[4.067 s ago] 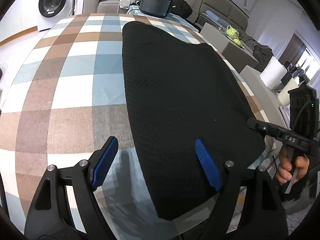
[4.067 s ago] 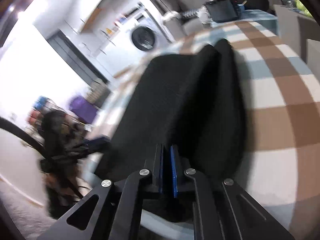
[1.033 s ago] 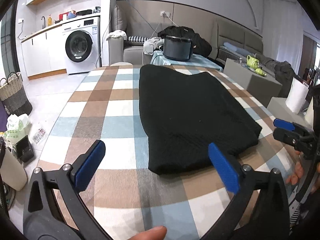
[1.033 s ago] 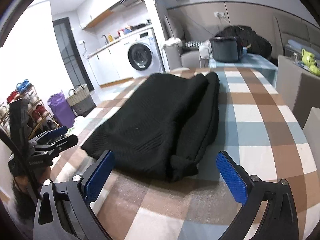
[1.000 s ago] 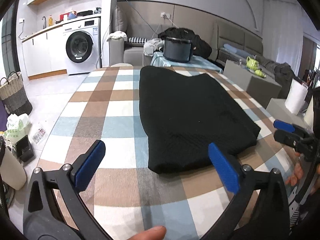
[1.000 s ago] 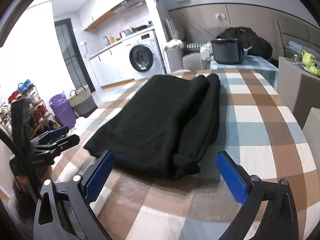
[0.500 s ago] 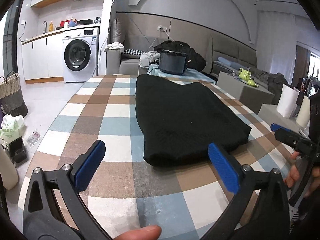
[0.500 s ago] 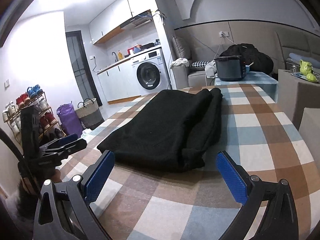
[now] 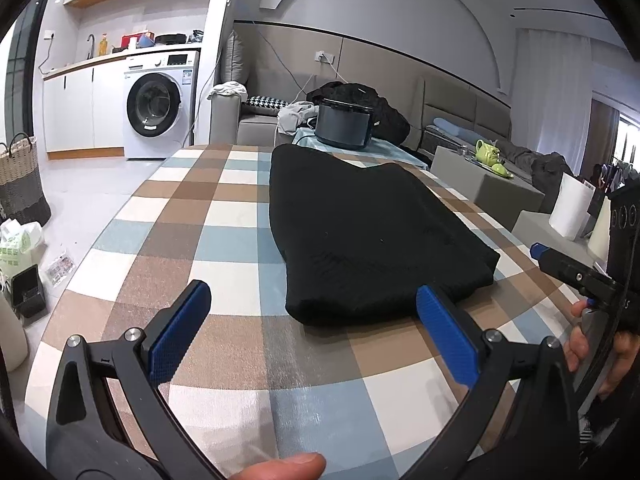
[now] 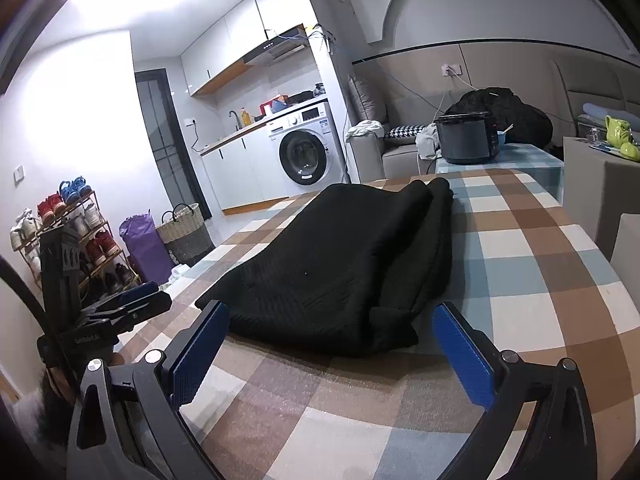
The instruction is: Fold small clothes
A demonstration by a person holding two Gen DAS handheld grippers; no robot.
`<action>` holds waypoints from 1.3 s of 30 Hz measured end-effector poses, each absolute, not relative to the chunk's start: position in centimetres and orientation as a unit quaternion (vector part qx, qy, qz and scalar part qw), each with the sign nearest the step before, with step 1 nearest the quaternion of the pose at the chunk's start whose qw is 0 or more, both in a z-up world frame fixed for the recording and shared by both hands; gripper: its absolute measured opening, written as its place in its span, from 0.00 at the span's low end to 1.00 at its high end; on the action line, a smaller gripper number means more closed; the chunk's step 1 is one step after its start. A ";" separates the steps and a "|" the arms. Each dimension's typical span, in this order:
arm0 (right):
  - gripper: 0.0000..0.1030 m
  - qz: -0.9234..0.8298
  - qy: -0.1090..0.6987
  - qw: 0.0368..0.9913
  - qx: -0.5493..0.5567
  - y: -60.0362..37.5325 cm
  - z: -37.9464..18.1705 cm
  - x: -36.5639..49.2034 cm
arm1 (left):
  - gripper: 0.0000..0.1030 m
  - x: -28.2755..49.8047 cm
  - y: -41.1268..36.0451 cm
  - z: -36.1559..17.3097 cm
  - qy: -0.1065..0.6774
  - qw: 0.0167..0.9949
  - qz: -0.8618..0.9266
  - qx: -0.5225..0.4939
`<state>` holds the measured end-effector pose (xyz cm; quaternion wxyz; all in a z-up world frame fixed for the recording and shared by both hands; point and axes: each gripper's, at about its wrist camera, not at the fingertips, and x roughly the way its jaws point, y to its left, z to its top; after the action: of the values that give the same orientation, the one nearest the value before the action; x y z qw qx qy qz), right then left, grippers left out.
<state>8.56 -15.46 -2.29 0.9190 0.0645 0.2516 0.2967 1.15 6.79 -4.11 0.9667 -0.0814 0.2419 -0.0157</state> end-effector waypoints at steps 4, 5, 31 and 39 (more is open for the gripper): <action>1.00 0.300 0.249 0.918 0.074 -15.8 -2.5 8.5 | 0.99 1.2 6.6 -4.2 0.244 0.967 -0.017 -0.076; 1.00 0.299 0.249 0.918 0.075 -15.9 -2.5 8.6 | 0.99 1.3 6.6 -4.3 0.244 0.967 -0.017 -0.075; 1.00 0.294 0.255 0.917 0.092 -16.9 -2.9 9.0 | 0.99 1.1 6.6 -4.5 0.240 0.968 -0.011 -0.069; 1.00 0.295 0.256 0.916 0.090 -16.9 -2.9 9.0 | 0.99 1.1 6.7 -4.7 0.240 0.968 -0.009 -0.070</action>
<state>9.01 -16.85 -2.87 0.9162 0.0896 0.2557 0.2953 1.07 6.71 -4.67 0.9682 -0.0698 0.2401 -0.0086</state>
